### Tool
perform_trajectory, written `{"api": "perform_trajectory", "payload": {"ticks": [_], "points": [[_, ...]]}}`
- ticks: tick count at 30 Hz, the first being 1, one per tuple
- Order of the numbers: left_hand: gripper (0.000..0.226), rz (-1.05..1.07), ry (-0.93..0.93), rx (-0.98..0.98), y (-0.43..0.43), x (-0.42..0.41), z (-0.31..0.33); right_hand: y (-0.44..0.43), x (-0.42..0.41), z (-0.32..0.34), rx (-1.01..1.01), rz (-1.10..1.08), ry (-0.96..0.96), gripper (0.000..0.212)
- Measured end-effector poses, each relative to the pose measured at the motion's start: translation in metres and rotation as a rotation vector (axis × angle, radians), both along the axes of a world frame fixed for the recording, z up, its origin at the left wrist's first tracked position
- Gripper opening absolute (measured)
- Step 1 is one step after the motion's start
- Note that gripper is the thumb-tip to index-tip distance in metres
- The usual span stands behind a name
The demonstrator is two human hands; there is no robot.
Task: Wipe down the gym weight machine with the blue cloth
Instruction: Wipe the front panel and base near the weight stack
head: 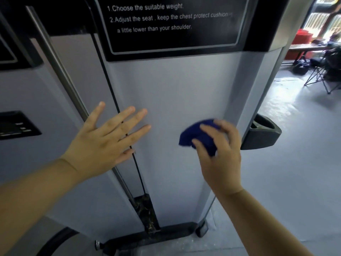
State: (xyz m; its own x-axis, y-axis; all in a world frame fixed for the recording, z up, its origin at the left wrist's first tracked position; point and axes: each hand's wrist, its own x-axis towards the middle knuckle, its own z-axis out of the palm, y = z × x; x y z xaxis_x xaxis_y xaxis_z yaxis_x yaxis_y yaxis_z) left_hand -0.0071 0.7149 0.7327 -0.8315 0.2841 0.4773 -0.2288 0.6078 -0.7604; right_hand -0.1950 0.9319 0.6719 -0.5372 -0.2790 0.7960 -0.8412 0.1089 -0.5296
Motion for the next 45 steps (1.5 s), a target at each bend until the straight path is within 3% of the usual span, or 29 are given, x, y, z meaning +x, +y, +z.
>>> {"api": "perform_trajectory", "payload": {"ticks": [3, 7, 9, 12, 16, 18, 22, 24, 29, 33, 36, 41, 45], "points": [[0.073, -0.007, -0.007, 0.002, -0.001, 0.0, 0.0, -0.007, -0.005, 0.01, -0.03, -0.016, 0.05, 0.035], [0.07, -0.023, -0.037, 0.008, -0.006, 0.006, -0.004, 0.002, -0.002, -0.071, 0.376, -0.04, 0.083, 0.031], [0.07, -0.025, -0.054, -0.014, -0.011, 0.013, -0.006, 0.004, 0.006, -0.087, 0.449, -0.043, -0.009, 0.03], [0.068, -0.033, -0.062, -0.031, -0.017, 0.019, -0.006, -0.012, 0.027, -0.052, 0.271, -0.03, -0.051, 0.025], [0.069, -0.057, -0.058, -0.046, -0.021, 0.02, -0.005, -0.047, 0.051, 0.008, 0.017, 0.026, 0.076, 0.028], [0.07, -0.052, -0.039, -0.05, -0.024, 0.022, -0.005, -0.056, 0.055, -0.003, 0.066, 0.024, 0.144, 0.029], [0.067, -0.024, -0.018, -0.095, -0.032, 0.029, -0.014, -0.052, 0.061, -0.079, 0.367, 0.066, 0.182, 0.031], [0.066, -0.02, -0.01, -0.107, -0.036, 0.031, -0.022, -0.053, 0.067, -0.087, 0.349, 0.077, 0.139, 0.03], [0.068, -0.066, 0.047, -0.057, -0.036, 0.027, -0.045, -0.072, 0.073, -0.023, 0.041, 0.008, 0.208, 0.029], [0.068, -0.091, 0.113, -0.061, -0.037, 0.02, -0.053, -0.061, 0.043, -0.062, 0.25, 0.039, 0.41, 0.024], [0.07, -0.111, 0.197, -0.043, -0.033, 0.008, -0.056, -0.038, 0.027, -0.105, 0.385, 0.066, 0.431, 0.019], [0.073, -0.17, 0.27, -0.09, -0.032, -0.002, -0.06, -0.047, 0.013, -0.059, 0.015, -0.023, 0.345, 0.029], [0.074, -0.227, 0.275, -0.122, -0.035, -0.004, -0.066, -0.061, 0.001, -0.086, -0.071, -0.006, 0.479, 0.03]]}}
